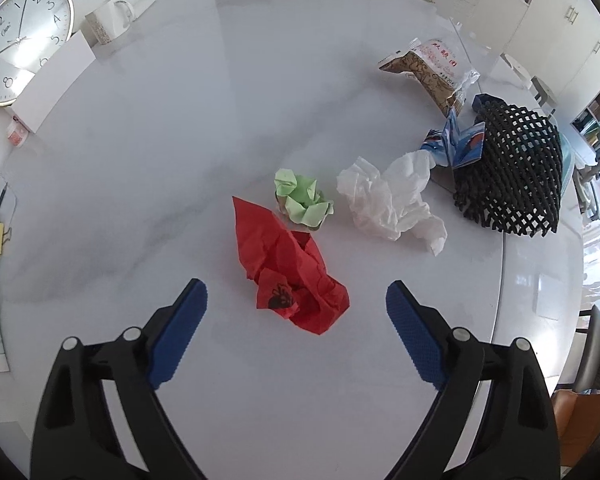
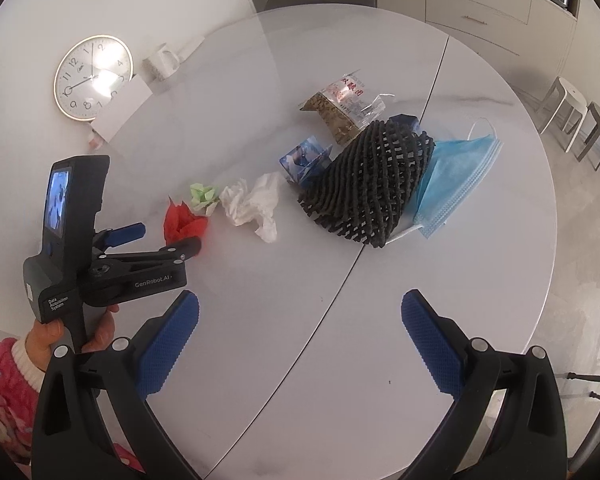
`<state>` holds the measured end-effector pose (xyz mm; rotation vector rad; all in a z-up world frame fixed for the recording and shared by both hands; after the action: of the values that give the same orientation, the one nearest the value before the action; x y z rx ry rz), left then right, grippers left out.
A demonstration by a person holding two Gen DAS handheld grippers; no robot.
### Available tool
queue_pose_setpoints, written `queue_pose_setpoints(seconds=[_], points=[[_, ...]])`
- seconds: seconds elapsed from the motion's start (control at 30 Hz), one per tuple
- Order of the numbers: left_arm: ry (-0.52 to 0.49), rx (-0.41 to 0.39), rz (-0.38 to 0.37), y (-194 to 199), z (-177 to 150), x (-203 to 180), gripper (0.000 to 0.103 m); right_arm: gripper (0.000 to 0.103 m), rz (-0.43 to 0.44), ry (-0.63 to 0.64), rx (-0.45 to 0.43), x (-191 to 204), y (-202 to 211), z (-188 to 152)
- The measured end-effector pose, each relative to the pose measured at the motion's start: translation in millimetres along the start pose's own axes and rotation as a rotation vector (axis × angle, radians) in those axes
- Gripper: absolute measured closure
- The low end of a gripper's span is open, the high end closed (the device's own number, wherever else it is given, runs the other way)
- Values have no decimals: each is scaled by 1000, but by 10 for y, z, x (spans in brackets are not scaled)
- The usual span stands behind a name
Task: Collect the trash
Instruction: 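Return both tools over the table and grasp the red wrapper with the left gripper, then grasp the white crumpled tissue with the right gripper and lift it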
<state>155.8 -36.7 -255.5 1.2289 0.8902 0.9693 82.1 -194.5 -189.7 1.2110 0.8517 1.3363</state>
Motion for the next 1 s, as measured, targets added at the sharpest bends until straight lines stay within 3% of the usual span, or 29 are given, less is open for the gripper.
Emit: queue_pose_setpoints(seconds=[0.07, 0.13, 0.2, 0.53, 0.63, 0.83, 0.93, 1.0], points=[[22, 18, -11, -82, 9, 13, 26, 2, 7, 22, 21, -12, -86, 62], [47, 43, -22, -169, 9, 26, 47, 2, 11, 51, 44, -15, -171, 126], [81, 63, -43, -232, 8, 53, 61, 2, 17, 88, 58, 13, -241, 199], [223, 25, -74, 9, -49, 366, 63, 2, 160, 277, 132, 520, -731, 470], [260, 25, -81, 127, -155, 452, 63, 4, 121, 307, 133, 642, -924, 560], [302, 19, -103, 286, -348, 602, 63, 23, 56, 274, 168, 735, -1347, 743], [295, 17, -93, 313, -386, 633, 63, 39, 25, 265, 168, 727, -1460, 809], [281, 17, -87, 321, -391, 622, 63, 59, 14, 276, 164, 741, -1475, 829]])
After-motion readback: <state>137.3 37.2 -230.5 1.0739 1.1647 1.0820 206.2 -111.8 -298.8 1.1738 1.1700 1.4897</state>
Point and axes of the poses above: each gripper's, at about its wrist camera, not at the fingertips, and y roughly against the way its jaws point, x to its left, z to its top, the point moved 9 cm from there along -y, roughly the way its jaws point, and after that the axes turned 11 degrees about x, right-handed, at the moved point
